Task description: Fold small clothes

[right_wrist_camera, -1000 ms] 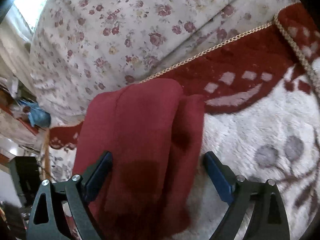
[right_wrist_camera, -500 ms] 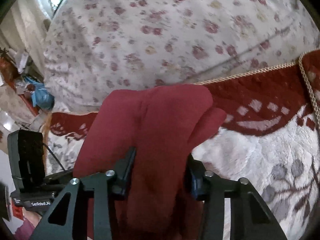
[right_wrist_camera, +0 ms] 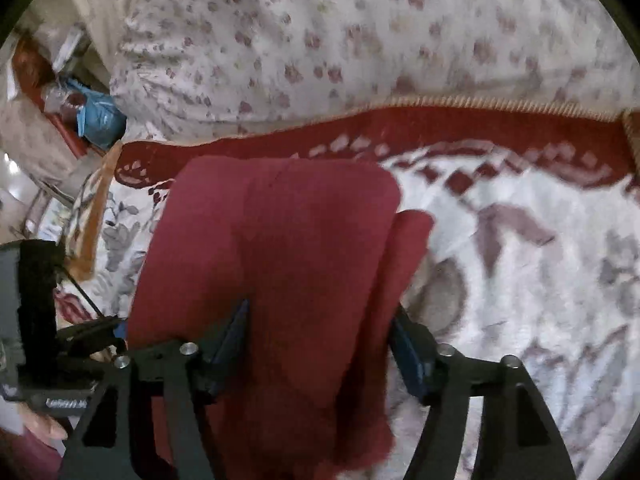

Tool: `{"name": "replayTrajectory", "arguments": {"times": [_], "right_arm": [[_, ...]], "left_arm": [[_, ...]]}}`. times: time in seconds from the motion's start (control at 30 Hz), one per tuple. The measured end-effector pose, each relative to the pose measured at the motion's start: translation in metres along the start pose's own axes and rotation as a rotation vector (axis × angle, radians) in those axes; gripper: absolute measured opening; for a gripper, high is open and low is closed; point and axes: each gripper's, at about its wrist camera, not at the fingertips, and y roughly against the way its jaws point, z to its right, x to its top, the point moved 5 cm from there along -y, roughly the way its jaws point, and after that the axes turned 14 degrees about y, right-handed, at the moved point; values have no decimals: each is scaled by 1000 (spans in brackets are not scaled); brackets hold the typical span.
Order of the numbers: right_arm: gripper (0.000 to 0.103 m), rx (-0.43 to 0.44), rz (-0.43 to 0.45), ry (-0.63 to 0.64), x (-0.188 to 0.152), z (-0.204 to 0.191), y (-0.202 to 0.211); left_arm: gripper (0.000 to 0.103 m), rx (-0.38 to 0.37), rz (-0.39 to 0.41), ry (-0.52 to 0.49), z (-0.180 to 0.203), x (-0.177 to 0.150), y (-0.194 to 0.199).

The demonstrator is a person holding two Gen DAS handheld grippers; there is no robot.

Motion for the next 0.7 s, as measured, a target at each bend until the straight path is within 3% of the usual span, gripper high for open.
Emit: {"name": "replayTrajectory", "arguments": {"times": [0.1,0.2,0.27,0.33,0.4,0.53,0.7], "right_arm": [[76,-74,35,51,3,-8,29],[75,-66,109,125,4,-26,63],[62,-29,123,196,0,-46,72],[57,-24,91,302,-8,-67,65],[52,-92,36,368,-16,-77,44],[51,-205,-57,364,-38,-62,11],[51,-193,-29,337,-38,-59,22]], "left_arm": [[84,56,97,-36,-1,0,17],[87,117,181,-36,-7,-2,26],[87,117,202,-31,-9,-5,29],[87,120,238,-8,-12,-7,34],[87,125,276,11,-14,-7,40],[87,136,324,46,-16,-13,51],[87,143,359,47,-13,-17,62]]}}
